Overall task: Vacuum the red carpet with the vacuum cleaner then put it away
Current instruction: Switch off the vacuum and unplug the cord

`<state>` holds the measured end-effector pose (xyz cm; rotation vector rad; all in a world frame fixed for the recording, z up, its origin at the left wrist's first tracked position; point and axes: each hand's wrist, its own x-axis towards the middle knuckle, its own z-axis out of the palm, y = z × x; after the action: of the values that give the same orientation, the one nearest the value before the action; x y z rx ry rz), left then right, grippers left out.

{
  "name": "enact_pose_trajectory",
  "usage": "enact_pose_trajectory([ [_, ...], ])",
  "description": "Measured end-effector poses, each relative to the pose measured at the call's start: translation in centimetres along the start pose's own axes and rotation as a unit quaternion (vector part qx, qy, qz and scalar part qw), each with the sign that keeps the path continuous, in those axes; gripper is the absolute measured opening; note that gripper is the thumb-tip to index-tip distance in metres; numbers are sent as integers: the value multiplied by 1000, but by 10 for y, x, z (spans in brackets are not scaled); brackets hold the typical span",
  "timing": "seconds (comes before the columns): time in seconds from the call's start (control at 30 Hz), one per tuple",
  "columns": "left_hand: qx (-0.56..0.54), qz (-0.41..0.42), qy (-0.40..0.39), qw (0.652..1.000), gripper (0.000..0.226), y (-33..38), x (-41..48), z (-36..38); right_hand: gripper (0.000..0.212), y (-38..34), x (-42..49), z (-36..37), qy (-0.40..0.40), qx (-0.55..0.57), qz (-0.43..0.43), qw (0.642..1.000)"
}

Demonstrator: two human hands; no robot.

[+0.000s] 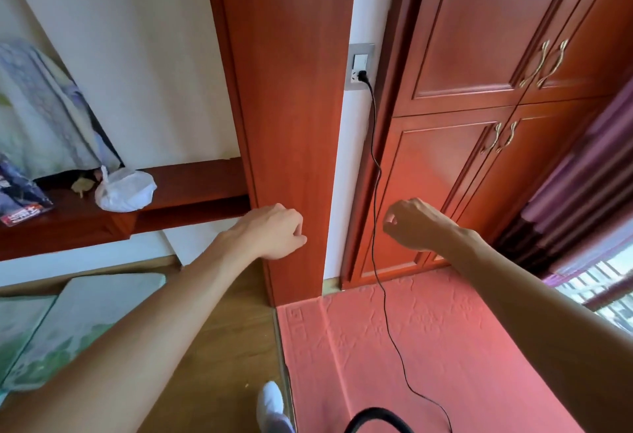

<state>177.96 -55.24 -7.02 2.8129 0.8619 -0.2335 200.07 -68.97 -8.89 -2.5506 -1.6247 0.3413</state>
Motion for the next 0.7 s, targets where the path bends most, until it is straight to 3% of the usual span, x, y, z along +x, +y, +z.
enact_pose_trajectory([
  [0.2,-8,41,17,999,24,-49,109,-7,27,10,110,-12,8,-18,48,999],
  [0.4,2,83,-19,996,30,-93,218,-22,26,9,202,-24,1,-15,115,993],
  [0.7,-21,163,-17,986,26,-68,345,-39,15,27,298,-91,52,-31,170,984],
])
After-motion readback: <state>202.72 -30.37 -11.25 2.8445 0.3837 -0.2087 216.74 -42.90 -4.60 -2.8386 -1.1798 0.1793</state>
